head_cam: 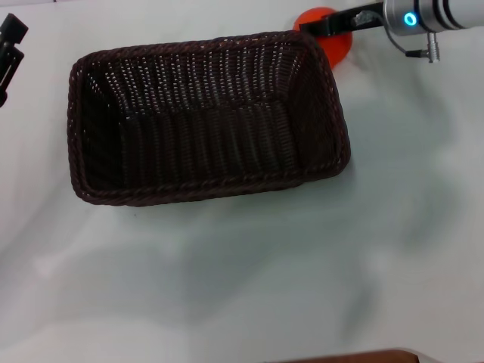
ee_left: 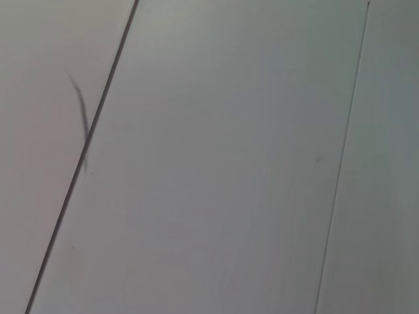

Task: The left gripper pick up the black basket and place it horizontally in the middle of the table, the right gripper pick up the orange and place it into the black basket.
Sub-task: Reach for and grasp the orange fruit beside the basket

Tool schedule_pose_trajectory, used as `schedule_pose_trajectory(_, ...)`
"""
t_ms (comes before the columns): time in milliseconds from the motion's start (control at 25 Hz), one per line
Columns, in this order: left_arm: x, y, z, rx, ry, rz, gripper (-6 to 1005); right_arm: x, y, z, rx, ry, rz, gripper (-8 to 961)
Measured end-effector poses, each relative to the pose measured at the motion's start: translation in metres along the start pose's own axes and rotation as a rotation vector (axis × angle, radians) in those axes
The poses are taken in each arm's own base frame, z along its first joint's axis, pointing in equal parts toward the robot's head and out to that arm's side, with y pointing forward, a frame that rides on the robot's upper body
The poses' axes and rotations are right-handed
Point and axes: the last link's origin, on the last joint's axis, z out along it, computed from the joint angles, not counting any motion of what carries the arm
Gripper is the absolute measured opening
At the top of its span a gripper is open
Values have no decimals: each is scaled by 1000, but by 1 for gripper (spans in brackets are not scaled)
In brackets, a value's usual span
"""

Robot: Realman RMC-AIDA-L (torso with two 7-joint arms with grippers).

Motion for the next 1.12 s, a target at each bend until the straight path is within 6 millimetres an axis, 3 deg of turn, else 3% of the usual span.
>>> schedule_pose_trajectory(120,-1,0,1,2,-5,-1,539,-1,-2,1,-1,5,-8,829)
schedule_pose_trajectory(560,-2,0,3,8,-3,-16,540,1,-1,0,-3,15,-29,343)
schedule_pose_trajectory(880,-4,2,3,1,-1,-24,539,1,6,-3,-5,46,17,199)
schedule_pose_trajectory(1120,-4,3,1,4,-2,-30,540,7,18,-24,91,232,165,158)
